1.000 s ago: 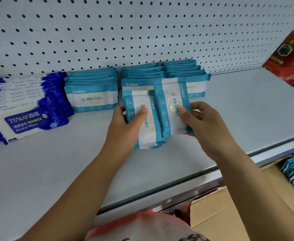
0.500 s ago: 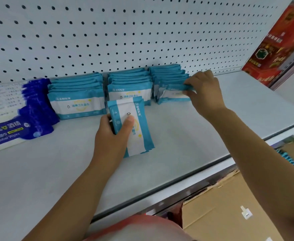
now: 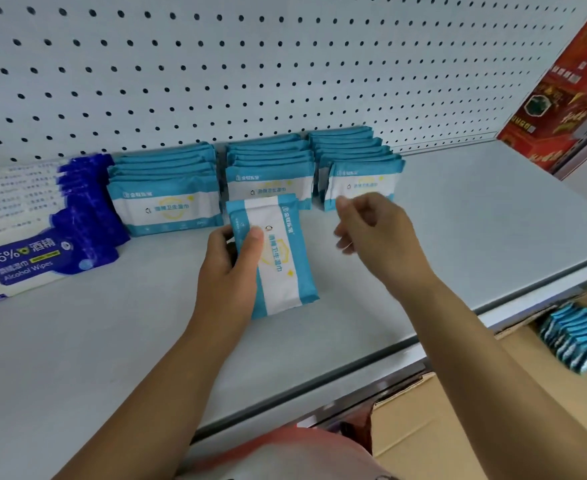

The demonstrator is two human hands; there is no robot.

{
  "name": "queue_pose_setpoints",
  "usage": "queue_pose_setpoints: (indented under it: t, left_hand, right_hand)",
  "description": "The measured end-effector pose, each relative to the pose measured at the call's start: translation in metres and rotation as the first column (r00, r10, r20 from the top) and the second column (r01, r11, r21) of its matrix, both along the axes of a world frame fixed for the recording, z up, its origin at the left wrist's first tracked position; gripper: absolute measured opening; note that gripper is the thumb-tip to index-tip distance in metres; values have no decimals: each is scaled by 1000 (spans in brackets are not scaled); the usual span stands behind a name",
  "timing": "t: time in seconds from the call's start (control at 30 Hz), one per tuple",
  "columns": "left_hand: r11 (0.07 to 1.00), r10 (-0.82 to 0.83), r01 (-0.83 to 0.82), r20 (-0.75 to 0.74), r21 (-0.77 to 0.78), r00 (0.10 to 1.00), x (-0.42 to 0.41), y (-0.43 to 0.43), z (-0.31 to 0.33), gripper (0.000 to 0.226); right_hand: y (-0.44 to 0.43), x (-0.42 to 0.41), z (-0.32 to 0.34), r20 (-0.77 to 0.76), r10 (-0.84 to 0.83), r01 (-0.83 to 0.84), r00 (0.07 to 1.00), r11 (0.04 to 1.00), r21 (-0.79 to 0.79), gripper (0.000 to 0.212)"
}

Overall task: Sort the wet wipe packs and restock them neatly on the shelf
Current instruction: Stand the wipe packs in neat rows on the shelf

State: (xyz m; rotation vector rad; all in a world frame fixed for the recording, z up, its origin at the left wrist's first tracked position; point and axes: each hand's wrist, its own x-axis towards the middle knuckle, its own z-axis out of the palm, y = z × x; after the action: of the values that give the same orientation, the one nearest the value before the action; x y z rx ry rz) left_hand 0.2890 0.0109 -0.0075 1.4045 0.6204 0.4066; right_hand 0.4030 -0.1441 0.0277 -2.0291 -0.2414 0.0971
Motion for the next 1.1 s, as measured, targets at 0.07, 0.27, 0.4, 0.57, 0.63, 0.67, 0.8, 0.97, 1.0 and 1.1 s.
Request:
queue_pose_setpoints:
  t: [0.07,0.27,0.4,0.57,0.63,0.67,0.8,0.97,1.0,1.1]
  left_hand:
    - [1000,-12,12,-4,-16,1000,2,-1,0,29]
    - [1000,-23,23,7,13,1000,1,-2,-1,33]
    - [992,-40,41,-3,123,999,2,0,-5,29]
    - [983,-50,53,-22,176,998,2,4,-11,35]
    - [985,-40,43,-18,166,999,2,4,-11,34]
    - [986,-40,42,-20,164,999,2,4,-11,34]
    - [987,-34,36,-11,155,999,3,3,-11,36]
    - [987,-28,29,-10,158,1000,3,3,-10,39]
    - [986,-29,30,-9,162,1000,3,3,-10,39]
    - [985,-30,32,-12,170,999,2,3,-9,40]
  right_hand:
    - [8,-28,0,-142,102,-101,985,995,18,39]
    - [18,-55,-11,-163,176,-178,971,984,1,44]
    - [9,-47,-14,-173,151,-137,973,987,87,35]
    - [-13,-12,-18,-97,68,-60,993,994,87,29]
    - [-24,11,-14,65,-17,17,998,1000,4,26]
    - [-29,21,-11,150,-47,56,988,997,-55,24]
    - [-48,58,-4,382,3,120,924,947,-297,14]
    - [-50,90,-9,519,289,116,805,781,-614,19]
    - [-47,94,-12,560,322,136,764,767,-627,21]
    - [-39,102,-18,658,301,222,690,777,-589,30]
